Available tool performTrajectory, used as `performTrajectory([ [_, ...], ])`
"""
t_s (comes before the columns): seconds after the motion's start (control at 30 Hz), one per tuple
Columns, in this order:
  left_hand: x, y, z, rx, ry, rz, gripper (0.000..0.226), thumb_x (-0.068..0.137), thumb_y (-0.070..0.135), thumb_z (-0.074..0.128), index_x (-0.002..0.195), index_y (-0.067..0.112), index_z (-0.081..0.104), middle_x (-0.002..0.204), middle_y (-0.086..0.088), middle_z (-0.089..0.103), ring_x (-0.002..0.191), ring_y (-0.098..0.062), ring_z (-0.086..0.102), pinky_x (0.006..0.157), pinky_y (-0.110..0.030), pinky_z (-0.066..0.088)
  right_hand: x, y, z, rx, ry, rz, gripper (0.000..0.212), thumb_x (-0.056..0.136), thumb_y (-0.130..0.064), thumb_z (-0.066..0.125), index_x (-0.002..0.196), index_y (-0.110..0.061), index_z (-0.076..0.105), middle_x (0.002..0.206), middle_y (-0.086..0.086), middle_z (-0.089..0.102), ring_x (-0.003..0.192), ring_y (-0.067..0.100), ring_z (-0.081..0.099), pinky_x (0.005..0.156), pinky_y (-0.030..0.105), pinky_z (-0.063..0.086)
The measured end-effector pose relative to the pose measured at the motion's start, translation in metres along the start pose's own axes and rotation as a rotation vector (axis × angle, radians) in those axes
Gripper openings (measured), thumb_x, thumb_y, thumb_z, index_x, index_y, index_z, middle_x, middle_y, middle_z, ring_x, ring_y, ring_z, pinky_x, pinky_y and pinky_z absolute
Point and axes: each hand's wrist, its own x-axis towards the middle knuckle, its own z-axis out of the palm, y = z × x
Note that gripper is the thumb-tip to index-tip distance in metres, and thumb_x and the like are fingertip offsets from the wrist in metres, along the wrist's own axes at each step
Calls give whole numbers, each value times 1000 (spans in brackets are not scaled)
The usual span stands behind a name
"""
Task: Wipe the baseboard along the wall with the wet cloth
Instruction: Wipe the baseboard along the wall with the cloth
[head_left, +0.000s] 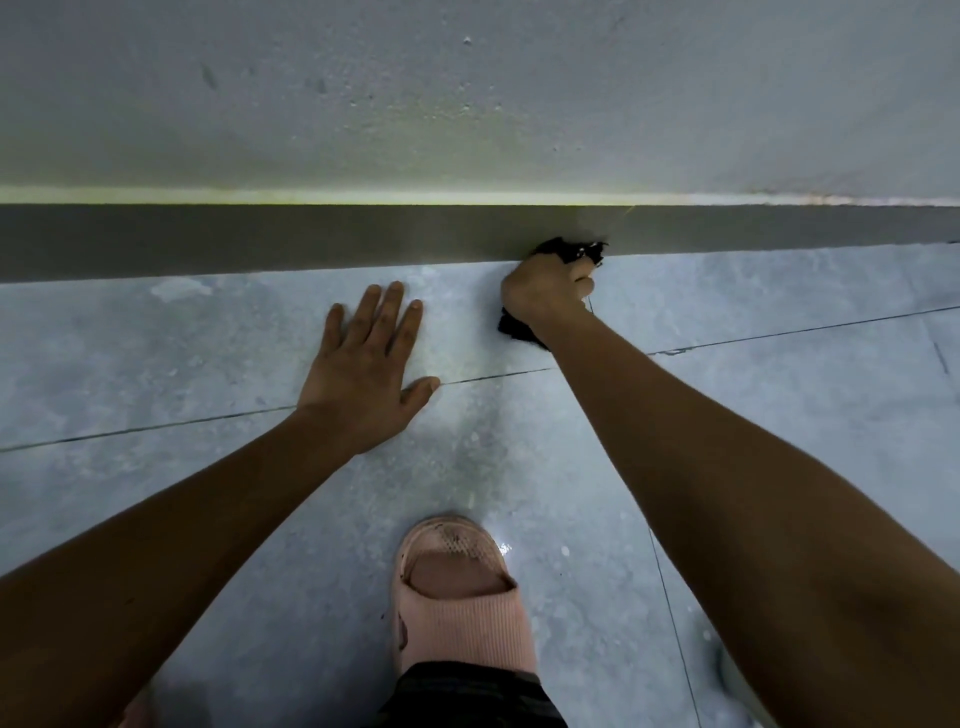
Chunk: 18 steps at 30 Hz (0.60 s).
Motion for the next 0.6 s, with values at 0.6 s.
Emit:
performTrajectory([
  [0.6,-1,-1,1,-16,23,9,79,91,59,18,150,14,-9,159,-11,-14,147,-28,-13,118,-47,-3,-9,65,6,-119,418,-709,34,80,-4,52,112,-13,61,117,12,55,107,33,50,85,41,40],
])
